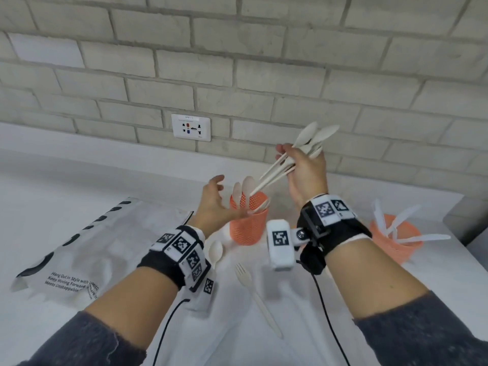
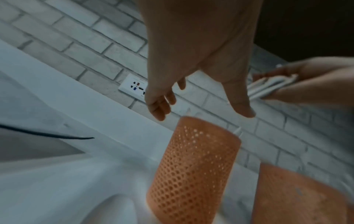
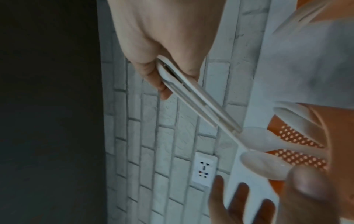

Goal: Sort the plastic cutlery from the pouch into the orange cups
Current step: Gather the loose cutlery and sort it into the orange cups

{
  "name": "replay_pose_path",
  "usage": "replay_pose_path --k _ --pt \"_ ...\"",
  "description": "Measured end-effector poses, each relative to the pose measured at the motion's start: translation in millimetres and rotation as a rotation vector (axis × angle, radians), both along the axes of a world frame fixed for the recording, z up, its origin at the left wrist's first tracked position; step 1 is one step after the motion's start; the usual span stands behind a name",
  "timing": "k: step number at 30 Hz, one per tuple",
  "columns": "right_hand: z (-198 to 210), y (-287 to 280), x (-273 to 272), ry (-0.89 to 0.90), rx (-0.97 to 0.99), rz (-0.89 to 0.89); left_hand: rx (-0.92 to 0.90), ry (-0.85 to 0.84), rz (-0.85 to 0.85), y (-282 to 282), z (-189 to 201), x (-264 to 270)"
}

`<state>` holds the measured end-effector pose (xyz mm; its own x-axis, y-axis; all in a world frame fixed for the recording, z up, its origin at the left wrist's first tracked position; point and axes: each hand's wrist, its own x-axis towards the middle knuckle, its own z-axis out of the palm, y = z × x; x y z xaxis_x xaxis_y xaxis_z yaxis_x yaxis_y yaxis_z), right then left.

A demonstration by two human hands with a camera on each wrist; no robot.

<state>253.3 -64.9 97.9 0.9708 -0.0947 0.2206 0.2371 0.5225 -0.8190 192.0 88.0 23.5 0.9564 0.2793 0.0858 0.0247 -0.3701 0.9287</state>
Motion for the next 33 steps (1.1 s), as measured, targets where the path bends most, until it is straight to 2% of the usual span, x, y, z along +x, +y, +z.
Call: replay_pose_path --k 2,4,7,9,13,15,17,20,22,25,26,28,29,31,33 --pt "-10.0 11.6 4.2 -0.012 -0.116 -0.038 0.09 0.111 -0.087 -7.7 -7.3 13.2" --pt "-26.0 20.6 5.4 -0.016 -0.262 -0.036 0.027 0.166 -0.154 -15.7 -12.6 22.2" --pt "-46.1 21.2 9.3 0.019 -0.363 0.07 0.035 0.151 -0.131 -19.7 -21.2 30.0" --pt "-49.0 18.6 9.8 0.013 -0.454 0.064 0.081 0.117 -0.11 -19.0 -24.1 30.2" --pt "-60.6 22.2 15.9 -0.146 -0.876 -0.09 0.146 0.081 -0.133 -20.0 -22.3 29.1" --pt "-72.4 24.3 19.7 -0.153 -1.212 -0.048 0.178 0.078 -0.147 -20.9 -21.5 28.3" --pt "-74.2 23.1 21.2 -0.102 -1.427 0.025 0.206 0.09 -0.153 -21.8 -20.9 26.6" --pt "-64.7 21.9 19.4 -0.113 -1.504 0.062 0.209 0.118 -0.171 -19.9 -18.2 23.7" --pt "-56.3 20.1 14.9 -0.163 -1.456 -0.032 0.245 0.161 -0.204 -17.8 -13.3 17.5" --pt "-44.4 10.9 -2.0 -0.389 -1.322 -0.246 0.296 0.251 -0.138 -5.4 -7.4 5.1" --pt "-41.9 6.2 -9.5 -0.456 -1.251 -0.256 0.353 0.28 -0.084 1.1 -8.1 0.8" --pt "-40.9 -2.4 -27.4 -0.442 -1.196 -0.132 0.581 0.392 -0.053 9.5 -8.4 -12.3" --pt "-43.8 -5.5 -36.5 -0.389 -1.26 -0.03 0.698 0.481 -0.088 10.2 -9.1 -20.1" --pt "-57.7 -9.3 -53.7 -0.278 -1.537 0.22 0.819 0.676 -0.184 4.2 -16.5 -34.5" --pt "-79.3 -13.2 -71.5 -0.159 -1.796 0.456 0.847 0.75 -0.216 -5.4 -23.0 -45.8"
